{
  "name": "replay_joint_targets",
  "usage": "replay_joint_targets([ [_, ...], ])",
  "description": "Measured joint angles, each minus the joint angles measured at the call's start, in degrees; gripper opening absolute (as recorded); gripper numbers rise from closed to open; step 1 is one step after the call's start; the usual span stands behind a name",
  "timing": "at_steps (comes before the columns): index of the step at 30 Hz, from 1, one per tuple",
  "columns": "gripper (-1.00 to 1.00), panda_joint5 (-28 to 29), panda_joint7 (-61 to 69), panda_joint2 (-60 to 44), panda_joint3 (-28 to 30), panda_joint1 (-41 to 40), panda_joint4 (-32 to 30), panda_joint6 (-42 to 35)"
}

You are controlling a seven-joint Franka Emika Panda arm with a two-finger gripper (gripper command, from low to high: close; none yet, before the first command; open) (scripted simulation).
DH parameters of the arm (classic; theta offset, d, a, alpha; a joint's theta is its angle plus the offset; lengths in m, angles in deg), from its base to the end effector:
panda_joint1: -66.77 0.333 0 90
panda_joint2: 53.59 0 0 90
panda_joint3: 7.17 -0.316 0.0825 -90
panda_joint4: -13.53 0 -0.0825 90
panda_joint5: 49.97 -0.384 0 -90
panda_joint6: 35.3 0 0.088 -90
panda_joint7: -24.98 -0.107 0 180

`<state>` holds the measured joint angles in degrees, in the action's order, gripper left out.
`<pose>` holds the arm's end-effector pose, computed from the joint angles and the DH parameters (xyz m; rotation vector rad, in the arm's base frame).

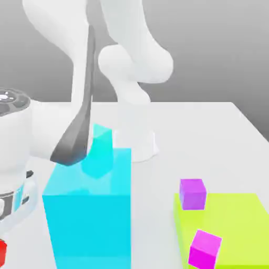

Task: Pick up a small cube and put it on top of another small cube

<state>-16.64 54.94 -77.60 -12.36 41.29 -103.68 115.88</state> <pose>0.5773 -0.2003 0.2491 2.6621 0.8906 0.0539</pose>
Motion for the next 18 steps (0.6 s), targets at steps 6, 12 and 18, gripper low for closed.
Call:
replay_joint_targets([
  [6, -1.0, 0.0, 0.8, 1.4, -4.3, 4.5, 2.0, -2.0],
  [12, -1.0, -7.4, -14.9, 4.3, -8.6, 10.9, 0.7, -5.7],
  [18, -1.0, -14.9, -31.4, 7.1, -12.9, 17.3, -0.6, -8.9],
])
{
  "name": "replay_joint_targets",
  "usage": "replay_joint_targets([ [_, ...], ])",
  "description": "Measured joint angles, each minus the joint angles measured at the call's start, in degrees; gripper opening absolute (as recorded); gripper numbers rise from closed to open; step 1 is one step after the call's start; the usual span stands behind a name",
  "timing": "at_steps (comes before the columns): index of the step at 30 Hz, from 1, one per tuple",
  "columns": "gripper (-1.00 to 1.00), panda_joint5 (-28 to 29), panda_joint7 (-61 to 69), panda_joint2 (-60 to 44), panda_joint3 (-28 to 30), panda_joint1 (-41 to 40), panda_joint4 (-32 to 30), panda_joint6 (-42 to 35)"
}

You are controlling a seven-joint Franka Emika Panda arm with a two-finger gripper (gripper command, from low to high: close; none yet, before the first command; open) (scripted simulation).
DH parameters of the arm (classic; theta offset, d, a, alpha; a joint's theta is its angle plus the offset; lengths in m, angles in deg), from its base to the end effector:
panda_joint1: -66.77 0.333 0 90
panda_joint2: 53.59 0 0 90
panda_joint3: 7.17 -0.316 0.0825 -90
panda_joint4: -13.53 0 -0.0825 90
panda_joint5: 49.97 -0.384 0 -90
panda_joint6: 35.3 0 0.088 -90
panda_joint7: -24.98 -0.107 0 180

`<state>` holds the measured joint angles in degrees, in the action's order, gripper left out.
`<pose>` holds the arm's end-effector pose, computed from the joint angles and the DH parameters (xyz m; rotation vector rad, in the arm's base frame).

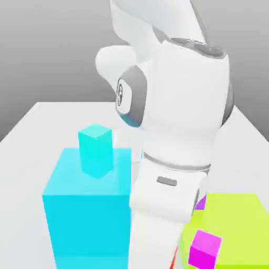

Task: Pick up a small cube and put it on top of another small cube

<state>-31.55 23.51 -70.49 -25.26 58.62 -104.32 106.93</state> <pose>0.5947 0.0995 0.3134 2.9704 0.5532 0.2489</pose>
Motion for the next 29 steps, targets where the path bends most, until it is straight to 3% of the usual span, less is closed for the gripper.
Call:
replay_joint_targets([
  [10, -1.0, -11.8, -27.9, 4.4, -5.9, 9.3, -2.8, -4.1],
  [21, -1.0, -15.5, -58.2, 8.7, 0.7, 7.2, -9.5, -6.5],
  [25, -1.0, -12.7, -62.9, 3.1, 2.8, 7.6, -11.4, 0.3],
  [26, 1.0, -12.2, -63.3, 2.1, 3.1, 7.8, -11.6, 1.4],
  [29, 1.0, -12.2, -63.3, 2.1, 3.1, 7.8, -11.6, 1.4],
])
